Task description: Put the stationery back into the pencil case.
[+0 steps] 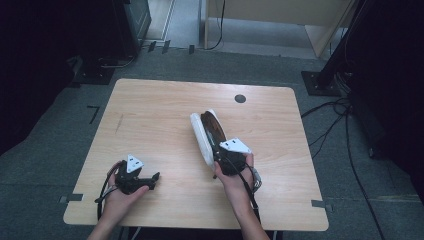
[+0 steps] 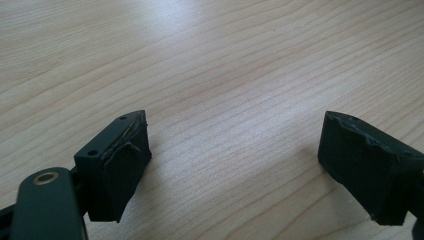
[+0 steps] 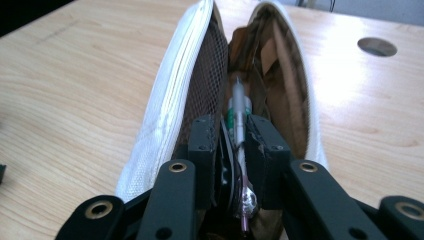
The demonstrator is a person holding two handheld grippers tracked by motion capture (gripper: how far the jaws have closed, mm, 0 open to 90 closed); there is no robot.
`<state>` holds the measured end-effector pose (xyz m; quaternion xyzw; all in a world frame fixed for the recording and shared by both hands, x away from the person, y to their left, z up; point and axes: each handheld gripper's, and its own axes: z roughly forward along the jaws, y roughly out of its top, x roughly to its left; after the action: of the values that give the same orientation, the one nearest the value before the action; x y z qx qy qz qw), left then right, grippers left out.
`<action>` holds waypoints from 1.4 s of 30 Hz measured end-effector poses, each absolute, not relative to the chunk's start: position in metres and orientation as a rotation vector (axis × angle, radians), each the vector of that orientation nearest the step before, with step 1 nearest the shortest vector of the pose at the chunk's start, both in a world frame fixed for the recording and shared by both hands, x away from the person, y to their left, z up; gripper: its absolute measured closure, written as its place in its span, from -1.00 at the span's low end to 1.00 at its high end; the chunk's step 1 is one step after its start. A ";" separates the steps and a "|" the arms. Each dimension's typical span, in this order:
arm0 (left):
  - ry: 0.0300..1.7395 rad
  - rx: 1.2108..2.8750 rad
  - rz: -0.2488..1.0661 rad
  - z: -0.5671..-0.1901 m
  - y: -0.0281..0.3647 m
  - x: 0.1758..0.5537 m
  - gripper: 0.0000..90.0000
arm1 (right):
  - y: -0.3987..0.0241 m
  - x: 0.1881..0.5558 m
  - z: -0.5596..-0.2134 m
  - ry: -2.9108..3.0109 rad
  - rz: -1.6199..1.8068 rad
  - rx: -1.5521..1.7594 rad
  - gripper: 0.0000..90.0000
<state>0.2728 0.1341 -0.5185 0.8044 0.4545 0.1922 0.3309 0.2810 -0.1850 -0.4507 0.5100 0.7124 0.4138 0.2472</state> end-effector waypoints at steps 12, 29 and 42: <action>1.187 2.104 0.504 -0.518 0.134 0.273 -0.70 | -0.201 0.277 -0.428 1.912 1.162 1.342 0.69; 1.189 2.103 0.502 -0.519 0.134 0.273 -0.70 | -0.251 0.278 -0.418 1.903 1.124 1.377 -0.01; 1.189 2.104 0.503 -0.518 0.134 0.273 -0.70 | -0.277 0.277 -0.431 1.889 1.061 1.483 -1.00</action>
<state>0.2729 0.1339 -0.5185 0.8045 0.4548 0.1924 0.3301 0.2773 -0.2775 -0.4306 0.5462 0.6957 0.3908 0.2549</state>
